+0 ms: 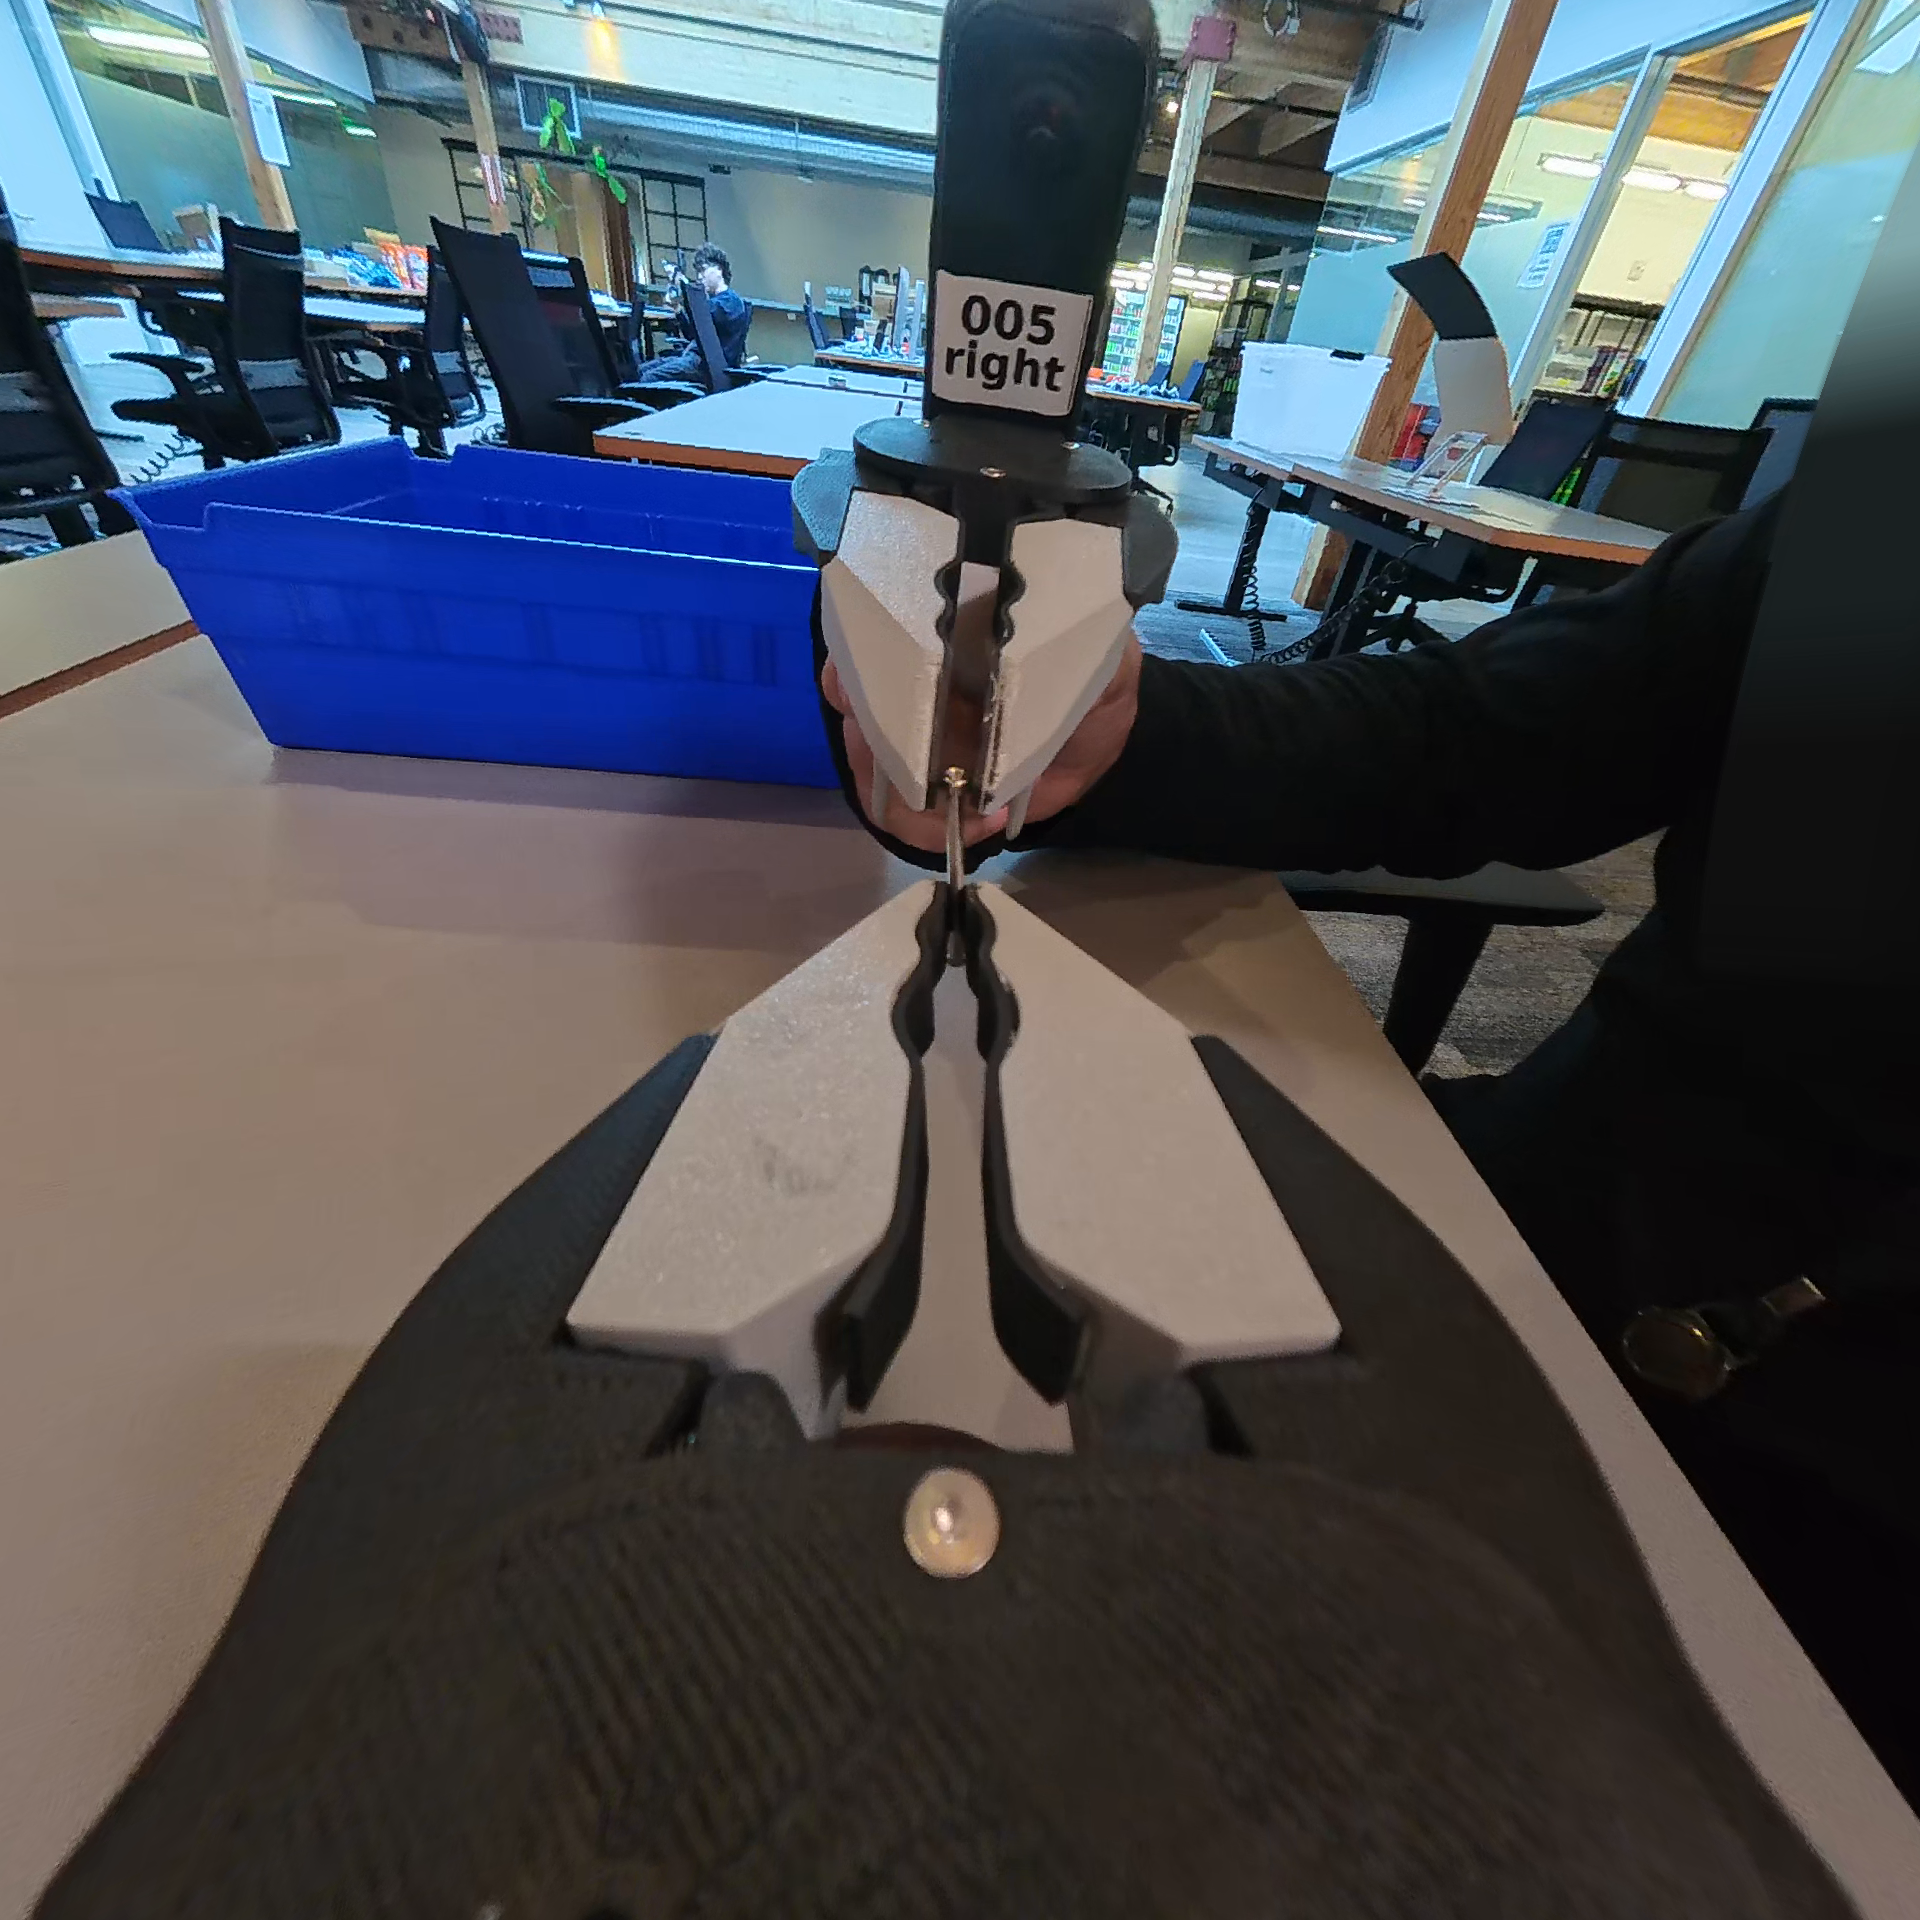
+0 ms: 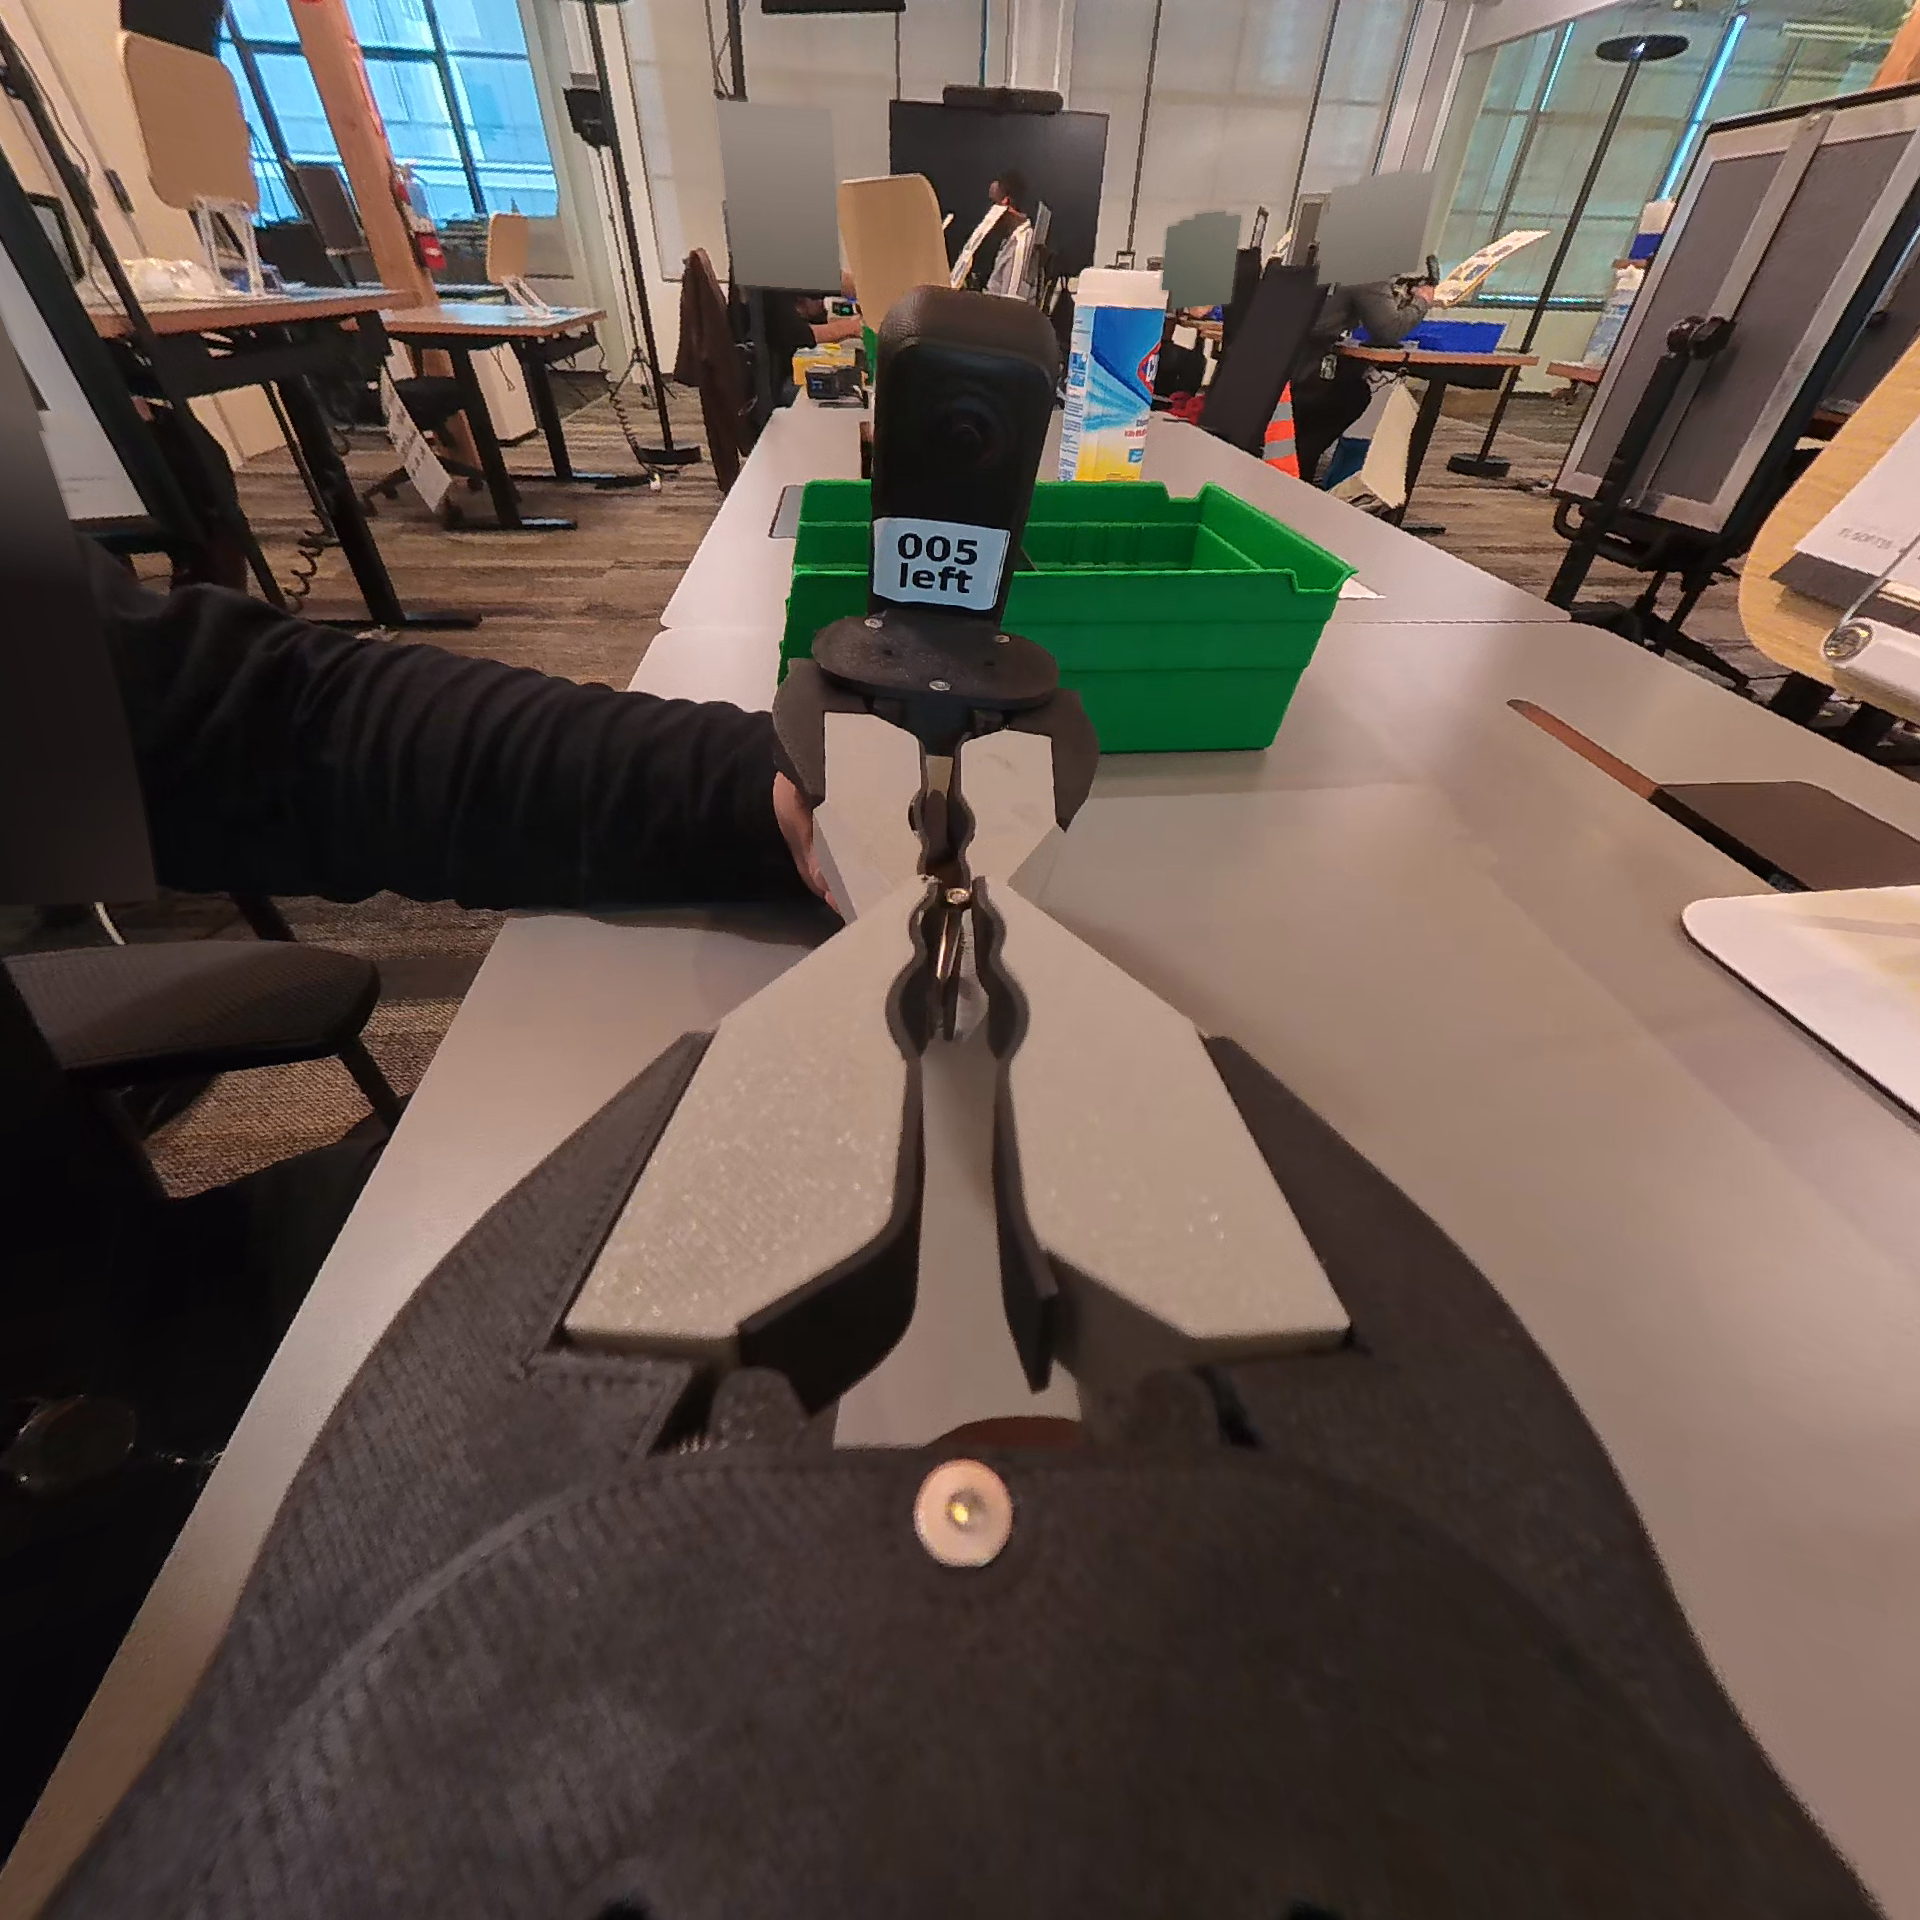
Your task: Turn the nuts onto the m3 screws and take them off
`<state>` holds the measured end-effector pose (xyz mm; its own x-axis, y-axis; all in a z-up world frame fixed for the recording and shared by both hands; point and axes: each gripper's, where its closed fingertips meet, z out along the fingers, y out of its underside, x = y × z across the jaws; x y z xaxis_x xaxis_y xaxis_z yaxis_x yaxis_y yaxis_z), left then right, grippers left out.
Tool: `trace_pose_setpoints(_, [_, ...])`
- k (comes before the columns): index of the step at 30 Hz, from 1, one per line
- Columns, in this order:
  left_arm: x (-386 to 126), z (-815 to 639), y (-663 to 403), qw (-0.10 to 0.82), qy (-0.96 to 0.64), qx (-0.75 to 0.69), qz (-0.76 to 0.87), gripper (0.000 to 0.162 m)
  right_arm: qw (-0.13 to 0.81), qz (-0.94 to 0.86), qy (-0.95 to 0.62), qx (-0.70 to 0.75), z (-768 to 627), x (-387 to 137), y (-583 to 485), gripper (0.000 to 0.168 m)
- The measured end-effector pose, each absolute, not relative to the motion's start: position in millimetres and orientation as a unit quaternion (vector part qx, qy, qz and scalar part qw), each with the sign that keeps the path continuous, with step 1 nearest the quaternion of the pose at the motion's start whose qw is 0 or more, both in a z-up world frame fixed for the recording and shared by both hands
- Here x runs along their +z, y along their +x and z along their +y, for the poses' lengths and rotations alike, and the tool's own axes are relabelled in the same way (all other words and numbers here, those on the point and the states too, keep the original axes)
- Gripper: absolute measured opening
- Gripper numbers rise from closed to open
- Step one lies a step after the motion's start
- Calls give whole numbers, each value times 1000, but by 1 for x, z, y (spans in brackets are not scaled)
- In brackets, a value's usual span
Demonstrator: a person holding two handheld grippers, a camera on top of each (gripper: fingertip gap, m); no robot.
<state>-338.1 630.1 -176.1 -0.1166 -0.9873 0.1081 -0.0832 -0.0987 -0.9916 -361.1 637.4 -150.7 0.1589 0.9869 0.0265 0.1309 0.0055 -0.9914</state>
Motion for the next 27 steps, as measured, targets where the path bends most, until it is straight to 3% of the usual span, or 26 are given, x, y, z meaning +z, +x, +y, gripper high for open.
trace_pose_setpoints(27, [-179, 655, -329, 487, -567, -461, 478, 0, 538, -410, -627, 386, 662, -153, -352, 2])
